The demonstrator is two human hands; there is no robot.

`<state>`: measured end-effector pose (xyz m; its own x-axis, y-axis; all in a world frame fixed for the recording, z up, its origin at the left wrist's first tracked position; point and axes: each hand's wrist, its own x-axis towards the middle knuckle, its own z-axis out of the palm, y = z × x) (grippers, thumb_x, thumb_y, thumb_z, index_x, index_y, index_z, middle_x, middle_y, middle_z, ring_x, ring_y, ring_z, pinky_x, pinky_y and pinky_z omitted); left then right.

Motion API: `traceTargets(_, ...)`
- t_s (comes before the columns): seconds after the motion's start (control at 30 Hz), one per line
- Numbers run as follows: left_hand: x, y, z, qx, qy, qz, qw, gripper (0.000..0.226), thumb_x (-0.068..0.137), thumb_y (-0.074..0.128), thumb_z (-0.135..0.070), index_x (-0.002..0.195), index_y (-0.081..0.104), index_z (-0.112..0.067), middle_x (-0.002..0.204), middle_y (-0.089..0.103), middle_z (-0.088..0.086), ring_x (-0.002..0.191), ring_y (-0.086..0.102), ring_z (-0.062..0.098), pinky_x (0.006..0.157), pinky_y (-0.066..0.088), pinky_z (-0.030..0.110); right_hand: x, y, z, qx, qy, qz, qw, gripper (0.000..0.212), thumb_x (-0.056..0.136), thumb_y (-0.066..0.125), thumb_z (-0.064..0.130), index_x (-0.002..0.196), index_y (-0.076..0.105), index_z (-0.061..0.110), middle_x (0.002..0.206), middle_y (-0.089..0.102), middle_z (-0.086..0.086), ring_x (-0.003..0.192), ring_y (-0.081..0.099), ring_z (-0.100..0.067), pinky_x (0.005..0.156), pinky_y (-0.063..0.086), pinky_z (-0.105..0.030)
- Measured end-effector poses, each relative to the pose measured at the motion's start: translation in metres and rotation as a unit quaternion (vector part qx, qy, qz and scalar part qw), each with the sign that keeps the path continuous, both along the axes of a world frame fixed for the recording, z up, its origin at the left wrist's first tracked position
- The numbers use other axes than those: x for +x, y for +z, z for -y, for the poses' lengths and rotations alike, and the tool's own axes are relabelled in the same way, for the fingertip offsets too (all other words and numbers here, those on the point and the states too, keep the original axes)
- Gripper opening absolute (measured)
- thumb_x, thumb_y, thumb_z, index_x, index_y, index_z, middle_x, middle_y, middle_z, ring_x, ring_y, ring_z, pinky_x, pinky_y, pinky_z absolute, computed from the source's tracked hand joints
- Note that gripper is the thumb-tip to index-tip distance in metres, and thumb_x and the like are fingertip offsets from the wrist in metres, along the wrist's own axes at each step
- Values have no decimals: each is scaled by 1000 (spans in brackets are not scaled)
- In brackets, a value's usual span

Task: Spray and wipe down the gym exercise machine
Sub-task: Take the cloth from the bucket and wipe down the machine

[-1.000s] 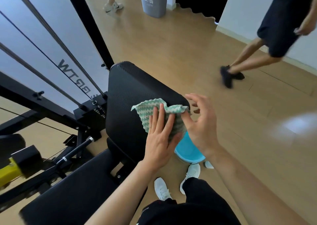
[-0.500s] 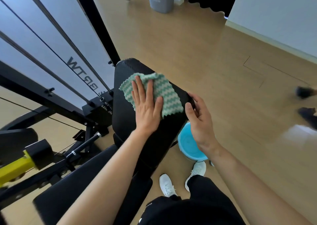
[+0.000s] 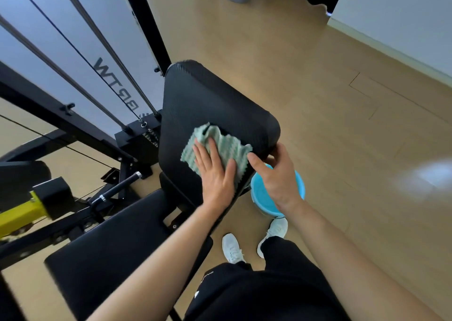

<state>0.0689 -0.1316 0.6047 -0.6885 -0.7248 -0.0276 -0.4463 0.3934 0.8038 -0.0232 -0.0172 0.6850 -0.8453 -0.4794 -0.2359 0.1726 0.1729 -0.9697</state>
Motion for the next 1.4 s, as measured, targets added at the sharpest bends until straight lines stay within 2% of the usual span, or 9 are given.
traceTargets(0.2,25,-24,-33,71,-7,13,997,74,104,32,-56,148,-27,-57,166,-36,1,150,-38,14,124,-17,42,18,-25,-3,51,26,7,998,43,89,80,22,125,55,19,112,67,14,97,67,5,78,56,-16)
traceTargets(0.4,-10,5,97,215,212,-44,952,98,84,38,-50,164,-4,-11,173,-1,12,160,1,27,128,-2,33,27,-38,0,101,41,-2,994,44,91,77,33,126,53,23,111,63,21,98,64,4,75,48,-3)
traceTargets(0.5,-15,5,164,230,215,-22,949,99,79,39,-55,165,8,-17,171,16,11,157,17,32,128,15,50,31,-43,4,113,40,3,993,51,91,75,39,133,53,20,121,65,11,110,62,-7,79,49,-4)
traceTargets(0.57,-22,11,166,190,180,-27,965,88,86,33,-47,165,6,-21,173,6,10,159,6,32,129,5,52,34,-47,7,114,40,11,993,52,92,73,40,135,52,21,124,64,10,115,61,-9,82,48,-6)
traceTargets(0.77,-7,-11,52,92,114,-41,988,84,91,28,-42,164,-4,-16,171,-19,12,156,-23,28,122,-17,46,37,-58,12,102,30,24,994,44,93,75,36,128,55,20,116,67,12,113,65,-11,89,52,-17)
traceTargets(0.97,29,-46,-64,91,37,12,995,83,100,26,-54,162,-13,-17,168,-29,5,153,-33,22,126,-16,53,32,-64,7,83,32,35,995,47,88,78,39,126,61,15,116,74,4,108,70,-11,98,56,-35)
traceTargets(1.13,33,-31,-59,164,54,-65,983,64,96,36,-50,151,3,-60,158,-13,-42,155,-22,8,128,-3,56,31,-62,7,83,40,39,995,49,85,77,45,124,62,19,115,74,6,109,70,-11,101,56,-39)
traceTargets(1.27,22,-6,-17,281,125,-136,942,82,86,36,-66,157,5,-40,173,-13,-3,156,-23,16,128,-9,42,30,-63,6,100,48,29,993,62,75,76,63,123,61,26,118,73,10,112,68,-9,103,54,-40)
traceTargets(1.4,-2,18,45,212,158,-124,957,94,81,37,-72,164,9,-36,174,-7,3,157,-20,26,118,-16,41,29,-63,5,115,63,17,991,45,79,77,63,113,59,41,116,71,16,111,66,-5,105,53,-40)
